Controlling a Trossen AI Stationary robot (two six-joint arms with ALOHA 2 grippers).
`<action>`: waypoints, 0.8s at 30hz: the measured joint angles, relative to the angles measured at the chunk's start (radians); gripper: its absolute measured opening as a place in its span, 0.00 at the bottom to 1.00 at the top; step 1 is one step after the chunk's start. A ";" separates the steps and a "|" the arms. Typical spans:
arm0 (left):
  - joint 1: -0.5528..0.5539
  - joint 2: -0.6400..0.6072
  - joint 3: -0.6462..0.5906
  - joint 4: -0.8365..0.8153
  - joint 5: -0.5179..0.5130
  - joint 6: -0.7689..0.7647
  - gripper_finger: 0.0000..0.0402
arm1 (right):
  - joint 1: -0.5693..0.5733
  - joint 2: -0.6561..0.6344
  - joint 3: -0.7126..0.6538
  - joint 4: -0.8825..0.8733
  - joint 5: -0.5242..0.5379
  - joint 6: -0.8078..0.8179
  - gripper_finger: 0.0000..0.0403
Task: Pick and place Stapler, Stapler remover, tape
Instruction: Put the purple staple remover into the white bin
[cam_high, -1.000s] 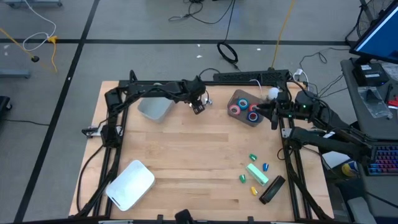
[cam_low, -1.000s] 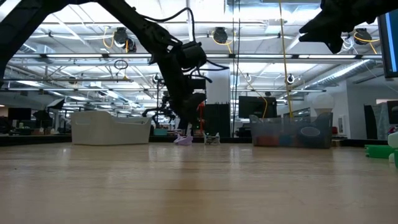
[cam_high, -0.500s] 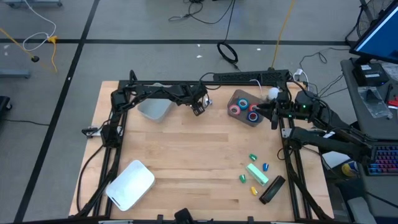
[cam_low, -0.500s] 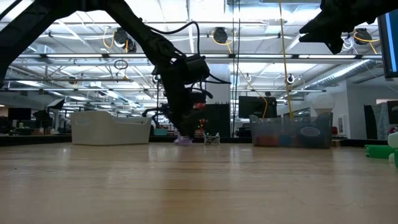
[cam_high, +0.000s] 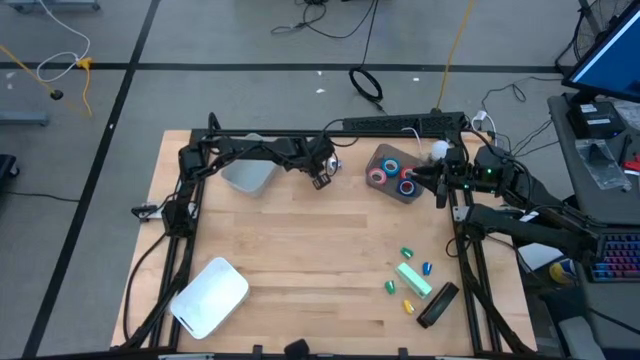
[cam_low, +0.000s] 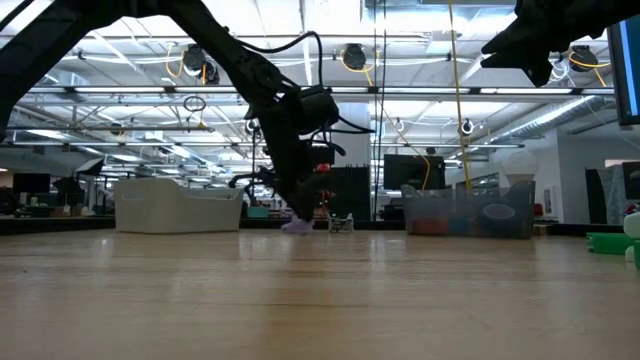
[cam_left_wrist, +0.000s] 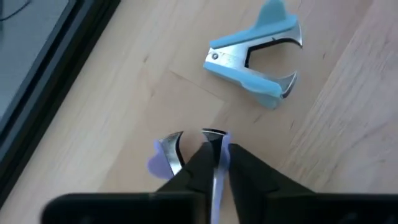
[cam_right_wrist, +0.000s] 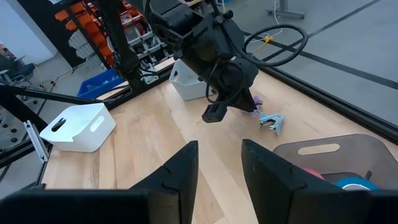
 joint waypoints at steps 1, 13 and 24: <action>-0.002 -0.001 0.000 0.001 0.000 0.000 0.07 | 0.000 0.000 0.000 0.000 0.000 0.000 0.28; -0.005 -0.009 0.000 -0.006 0.067 -0.056 0.01 | 0.000 0.000 0.000 0.000 0.000 -0.004 0.28; 0.007 -0.163 0.000 -0.074 0.317 -0.093 0.01 | 0.000 0.001 0.000 -0.008 0.000 -0.001 0.28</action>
